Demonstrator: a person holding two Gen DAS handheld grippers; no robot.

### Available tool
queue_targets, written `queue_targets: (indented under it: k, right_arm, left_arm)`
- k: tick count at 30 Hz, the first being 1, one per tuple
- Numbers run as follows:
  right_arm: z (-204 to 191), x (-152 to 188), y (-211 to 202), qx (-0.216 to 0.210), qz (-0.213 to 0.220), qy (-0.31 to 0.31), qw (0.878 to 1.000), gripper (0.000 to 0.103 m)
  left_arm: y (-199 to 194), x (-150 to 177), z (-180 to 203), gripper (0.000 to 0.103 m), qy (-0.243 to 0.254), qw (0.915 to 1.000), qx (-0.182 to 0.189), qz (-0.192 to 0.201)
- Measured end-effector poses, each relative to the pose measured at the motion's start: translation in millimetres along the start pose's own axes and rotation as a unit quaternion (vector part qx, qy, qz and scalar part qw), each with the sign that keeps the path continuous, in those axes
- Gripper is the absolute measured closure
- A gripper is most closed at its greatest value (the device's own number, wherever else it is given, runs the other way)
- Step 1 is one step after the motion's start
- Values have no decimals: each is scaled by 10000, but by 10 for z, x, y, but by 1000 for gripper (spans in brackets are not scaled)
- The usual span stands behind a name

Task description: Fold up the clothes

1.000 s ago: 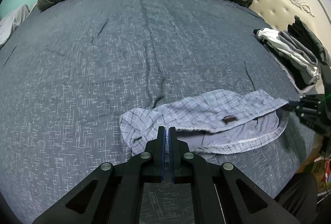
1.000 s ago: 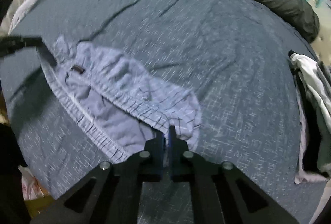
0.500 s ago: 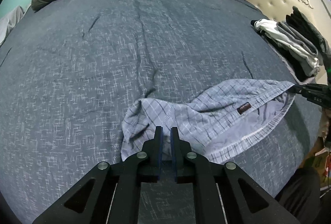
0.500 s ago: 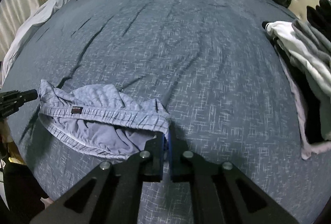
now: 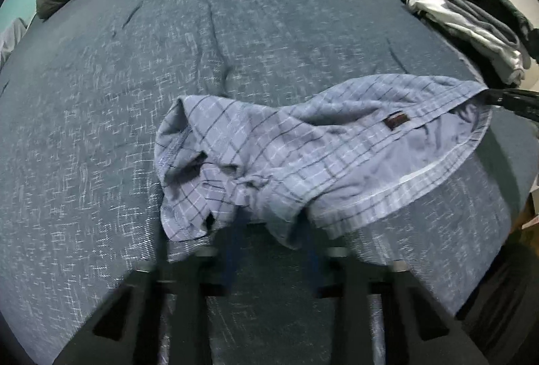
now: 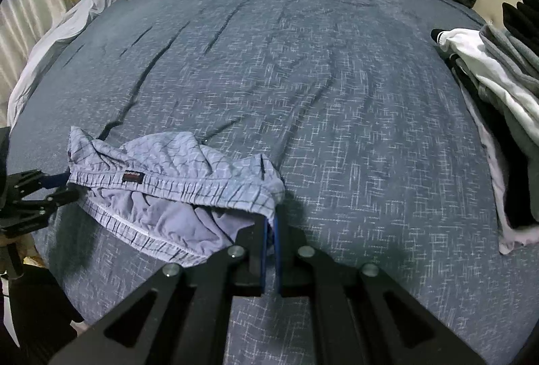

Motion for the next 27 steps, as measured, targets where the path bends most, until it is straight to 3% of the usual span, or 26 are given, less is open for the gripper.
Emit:
queue_targets:
  k: [6,13,22,27]
  right_arm:
    - [10,-9,-77,-68,45,-3,10000,100]
    - [-73,-181,-345,-177,250,-76,9995,100]
    - [-408,-647,-1437,-311,988,-442,9936,100]
    - [-547,-858,-2118,-302,1401,-614,9878,100]
  left_arm:
    - [-273,-143,-103,99,19,9995,-11,303]
    - [-942,-541,-241,99,38,9972,-122,743]
    - [-2224,-980,-252,99,179,9877,-378,1505]
    - [-2748,-1108,-170,99,271,9819,-480,1814]
Point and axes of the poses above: each gripper's, at about its wrist camera, not at the fingertips, and y roughly the way its jaws point, z to its right, x to its underside, the point moved 8 cm from there along y, roughly the way its jaws point, and after that the axes turned 1 degree about z, right-handed, at the moved point
